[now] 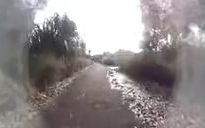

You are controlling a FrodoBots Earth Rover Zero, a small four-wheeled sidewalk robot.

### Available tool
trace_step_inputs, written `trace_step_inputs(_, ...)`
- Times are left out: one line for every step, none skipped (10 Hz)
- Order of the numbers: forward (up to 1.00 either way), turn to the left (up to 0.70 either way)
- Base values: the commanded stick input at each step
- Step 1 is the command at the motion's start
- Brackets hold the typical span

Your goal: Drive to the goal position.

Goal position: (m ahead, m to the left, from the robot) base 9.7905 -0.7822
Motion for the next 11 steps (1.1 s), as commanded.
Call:
trace_step_inputs(0.70,0.00)
trace_step_inputs(0.70,0.00)
trace_step_inputs(0.70,0.00)
trace_step_inputs(0.70,0.00)
trace_step_inputs(0.70,0.00)
trace_step_inputs(0.70,0.00)
trace_step_inputs(0.70,0.00)
trace_step_inputs(0.70,0.00)
trace_step_inputs(0.70,0.00)
trace_step_inputs(0.70,0.00)
trace_step_inputs(0.70,0.00)
